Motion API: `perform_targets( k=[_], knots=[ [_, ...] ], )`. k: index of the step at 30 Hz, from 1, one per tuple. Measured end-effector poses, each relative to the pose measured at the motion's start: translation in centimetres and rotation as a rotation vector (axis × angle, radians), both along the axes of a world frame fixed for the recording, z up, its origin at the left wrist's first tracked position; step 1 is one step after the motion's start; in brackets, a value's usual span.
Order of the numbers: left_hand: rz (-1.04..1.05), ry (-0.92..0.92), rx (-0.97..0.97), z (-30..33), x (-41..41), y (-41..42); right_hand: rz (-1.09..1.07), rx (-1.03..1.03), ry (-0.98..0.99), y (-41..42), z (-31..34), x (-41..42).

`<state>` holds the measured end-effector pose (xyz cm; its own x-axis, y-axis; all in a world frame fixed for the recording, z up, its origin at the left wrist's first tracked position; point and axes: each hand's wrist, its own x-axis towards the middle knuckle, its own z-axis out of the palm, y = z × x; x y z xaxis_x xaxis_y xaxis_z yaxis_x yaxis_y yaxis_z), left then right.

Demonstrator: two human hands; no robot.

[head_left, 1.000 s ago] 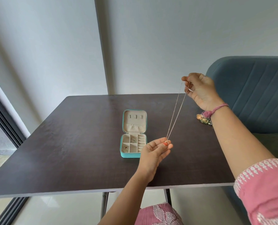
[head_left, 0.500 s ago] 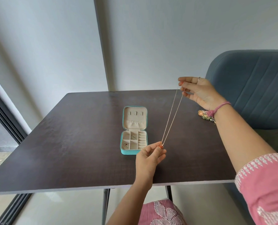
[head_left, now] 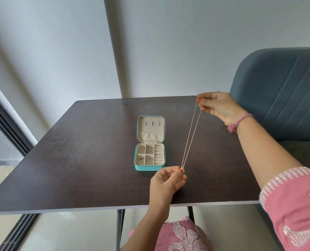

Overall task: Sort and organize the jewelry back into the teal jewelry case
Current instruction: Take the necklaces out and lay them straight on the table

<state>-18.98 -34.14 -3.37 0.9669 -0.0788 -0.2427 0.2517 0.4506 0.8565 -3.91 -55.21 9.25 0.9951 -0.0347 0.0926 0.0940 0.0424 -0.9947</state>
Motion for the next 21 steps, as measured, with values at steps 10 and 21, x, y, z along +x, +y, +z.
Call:
perform_targets(
  k=[10,21],
  knots=[
    [-0.025,-0.018,0.294,0.2,-0.5,-0.1,0.077,-0.349,0.063,1.2,-4.2,3.5],
    [-0.072,-0.144,0.805,0.7,-0.9,-0.1,0.08,-0.761,0.087,4.3,-10.0,5.2]
  ],
)
